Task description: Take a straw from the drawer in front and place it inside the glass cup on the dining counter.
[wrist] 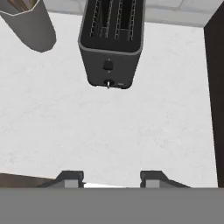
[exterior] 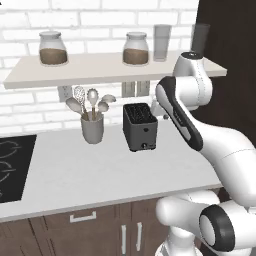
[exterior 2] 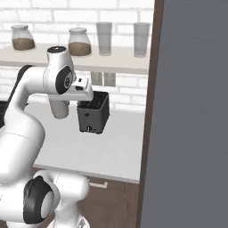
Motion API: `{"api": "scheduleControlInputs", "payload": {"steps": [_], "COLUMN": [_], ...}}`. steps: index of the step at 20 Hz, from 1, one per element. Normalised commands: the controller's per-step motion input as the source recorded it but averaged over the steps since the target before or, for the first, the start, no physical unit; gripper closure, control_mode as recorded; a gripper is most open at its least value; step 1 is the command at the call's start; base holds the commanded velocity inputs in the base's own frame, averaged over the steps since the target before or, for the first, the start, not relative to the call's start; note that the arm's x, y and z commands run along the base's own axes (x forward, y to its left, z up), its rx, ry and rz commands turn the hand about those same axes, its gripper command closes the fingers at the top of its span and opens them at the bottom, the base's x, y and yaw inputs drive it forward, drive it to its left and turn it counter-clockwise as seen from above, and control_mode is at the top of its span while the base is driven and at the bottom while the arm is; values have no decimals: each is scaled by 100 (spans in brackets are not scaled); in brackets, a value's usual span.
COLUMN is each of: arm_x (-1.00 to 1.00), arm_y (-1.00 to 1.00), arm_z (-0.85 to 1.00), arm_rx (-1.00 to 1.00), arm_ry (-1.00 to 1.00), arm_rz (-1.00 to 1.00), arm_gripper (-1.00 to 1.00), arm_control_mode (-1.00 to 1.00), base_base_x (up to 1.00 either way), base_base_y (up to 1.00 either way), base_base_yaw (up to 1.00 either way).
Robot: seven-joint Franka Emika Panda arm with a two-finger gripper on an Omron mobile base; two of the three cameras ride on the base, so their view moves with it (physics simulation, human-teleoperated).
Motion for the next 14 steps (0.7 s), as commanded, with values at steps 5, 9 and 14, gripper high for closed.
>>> {"api": "scheduleControlInputs", "payload": {"steps": [5,9,14], "arm_x": [0,0,0], "arm_y": [0,0,0], "arm_z": [0,0,0], "arm_rx": [0,0,0], "arm_ry": [0,0,0], "arm_rz": [0,0,0], "arm_gripper": [-100,-100,-100], "arm_control_mode": [100,100,100], "base_base_x": [-4,-66,-40], "base_base_y": [0,25,50], "base_base_yaw": [0,-15,-33]}}
